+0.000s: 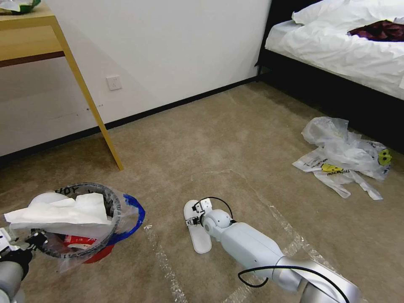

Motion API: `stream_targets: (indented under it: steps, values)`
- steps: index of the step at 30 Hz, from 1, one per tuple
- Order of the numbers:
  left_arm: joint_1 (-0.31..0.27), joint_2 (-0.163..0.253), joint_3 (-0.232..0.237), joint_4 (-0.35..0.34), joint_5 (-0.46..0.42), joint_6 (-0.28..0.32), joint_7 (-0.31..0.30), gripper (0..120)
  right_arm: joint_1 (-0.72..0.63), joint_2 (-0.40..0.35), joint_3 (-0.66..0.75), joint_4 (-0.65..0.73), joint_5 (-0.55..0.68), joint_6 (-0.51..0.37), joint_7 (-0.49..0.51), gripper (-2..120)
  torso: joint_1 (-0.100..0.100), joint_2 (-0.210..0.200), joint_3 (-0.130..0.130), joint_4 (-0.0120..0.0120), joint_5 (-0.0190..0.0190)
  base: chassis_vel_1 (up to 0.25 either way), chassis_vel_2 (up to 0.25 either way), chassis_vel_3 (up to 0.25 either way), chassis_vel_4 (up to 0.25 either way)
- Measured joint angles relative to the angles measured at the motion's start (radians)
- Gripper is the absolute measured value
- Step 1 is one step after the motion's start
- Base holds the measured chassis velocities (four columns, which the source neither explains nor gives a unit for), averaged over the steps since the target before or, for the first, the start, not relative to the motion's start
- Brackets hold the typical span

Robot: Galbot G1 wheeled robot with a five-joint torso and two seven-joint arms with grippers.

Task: Pick up the trash bin and place the garbage on the floor into it.

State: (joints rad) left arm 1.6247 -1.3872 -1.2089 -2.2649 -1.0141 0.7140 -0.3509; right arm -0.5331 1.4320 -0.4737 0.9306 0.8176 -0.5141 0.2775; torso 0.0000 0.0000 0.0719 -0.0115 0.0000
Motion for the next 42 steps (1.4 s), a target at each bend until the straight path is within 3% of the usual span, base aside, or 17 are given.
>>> stream_targets:
  steps: [25, 42]
  values:
    - [0.007, -0.01, -0.004, -0.012, 0.002, -0.005, 0.0, 1, -0.011, -0.002, -0.007, 0.032, -0.015, 0.007, 0.01, 96, 0.0, 0.0, 0.0, -0.0001, 0.0, 0.0, 0.0, 0.0, 0.0]
    - [0.0, -0.008, -0.002, 0.001, 0.003, -0.009, 0.0, 1, 0.006, 0.041, -0.014, -0.056, -0.046, 0.033, -0.031, 92, 0.0, 0.0, 0.0, 0.0, 0.0, 0.0, 0.0, 0.0, 0.0]
